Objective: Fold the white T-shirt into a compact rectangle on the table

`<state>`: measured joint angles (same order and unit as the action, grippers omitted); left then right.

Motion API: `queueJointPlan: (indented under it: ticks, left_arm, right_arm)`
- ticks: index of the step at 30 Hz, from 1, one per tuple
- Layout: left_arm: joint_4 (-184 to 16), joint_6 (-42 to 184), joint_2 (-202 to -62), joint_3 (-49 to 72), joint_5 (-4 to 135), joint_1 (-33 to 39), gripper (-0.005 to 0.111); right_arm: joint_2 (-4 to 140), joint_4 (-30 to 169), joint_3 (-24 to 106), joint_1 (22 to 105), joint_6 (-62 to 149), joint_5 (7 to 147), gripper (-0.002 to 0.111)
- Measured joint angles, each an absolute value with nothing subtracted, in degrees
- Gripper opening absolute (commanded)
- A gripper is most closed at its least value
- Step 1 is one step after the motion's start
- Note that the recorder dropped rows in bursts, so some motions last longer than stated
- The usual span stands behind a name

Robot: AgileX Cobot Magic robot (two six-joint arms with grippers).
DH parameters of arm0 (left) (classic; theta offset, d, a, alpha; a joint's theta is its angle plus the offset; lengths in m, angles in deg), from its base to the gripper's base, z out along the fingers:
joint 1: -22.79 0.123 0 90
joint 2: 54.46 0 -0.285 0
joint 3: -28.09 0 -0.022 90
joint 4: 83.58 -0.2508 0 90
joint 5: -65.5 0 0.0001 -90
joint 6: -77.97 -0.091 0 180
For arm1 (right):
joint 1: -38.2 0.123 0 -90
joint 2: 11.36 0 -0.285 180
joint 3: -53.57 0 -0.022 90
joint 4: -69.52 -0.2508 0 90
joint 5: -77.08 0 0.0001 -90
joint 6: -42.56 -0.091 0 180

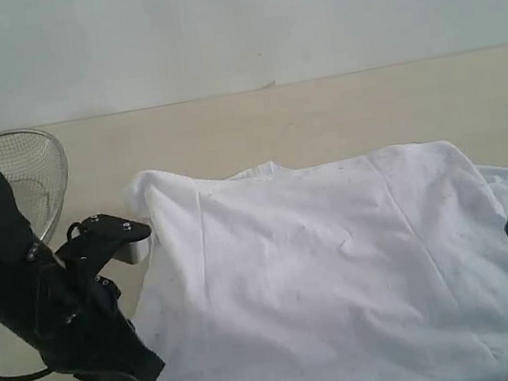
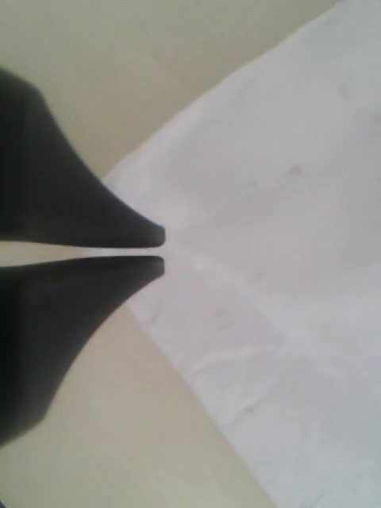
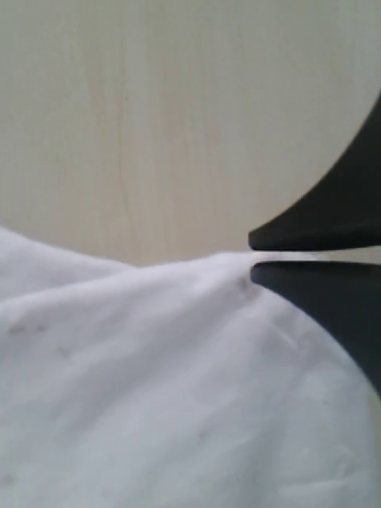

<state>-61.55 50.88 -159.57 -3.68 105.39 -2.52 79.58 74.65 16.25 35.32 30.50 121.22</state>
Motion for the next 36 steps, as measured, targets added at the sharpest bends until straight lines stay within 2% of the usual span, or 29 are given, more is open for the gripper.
queueJointPlan:
  ticks: [2, 5, 9, 10, 12, 14, 21, 36]
  left_arm:
    - [-61.2, 50.9, -159.5, -3.7, 105.0, -2.5, 0.005]
    - [-58.6, 49.8, -159.5, -3.8, 104.9, -2.5, 0.011]
    - [-54.7, 46.5, -159.4, -3.8, 104.9, -2.5, 0.033]
    - [-53.5, 45.7, -159.3, -3.8, 104.9, -2.5, 0.04]
    - [-51.2, 44.4, -159.3, -3.8, 104.9, -2.5, 0.049]
    - [-49.1, 43.3, -159.3, -3.8, 104.9, -2.5, 0.054]
    - [-47.1, 42.5, -159.3, -3.8, 104.9, -2.5, 0.054]
    - [-47.0, 42.4, -159.3, -3.8, 104.8, -2.5, 0.054]
  right_arm:
    - [79.4, 71.3, 15.7, 35.3, 32.5, 120.9, 0.001]
    - [79.4, 68.8, 14.0, 35.3, 34.2, 119.1, 0.016]
    - [79.4, 68.1, 13.8, 35.3, 35.0, 117.8, 0.057]
    - [79.4, 68.0, 13.7, 35.3, 35.1, 117.2, 0.064]
    - [79.4, 67.9, 13.6, 35.3, 35.8, 115.3, 0.061]
    - [79.5, 67.9, 13.6, 35.3, 36.1, 112.7, 0.054]
    - [85.7, 67.9, 13.6, 35.3, 36.2, 105.2, 0.053]
    - [94.5, 67.6, 16.4, 34.4, 36.0, 101.1, 0.053]
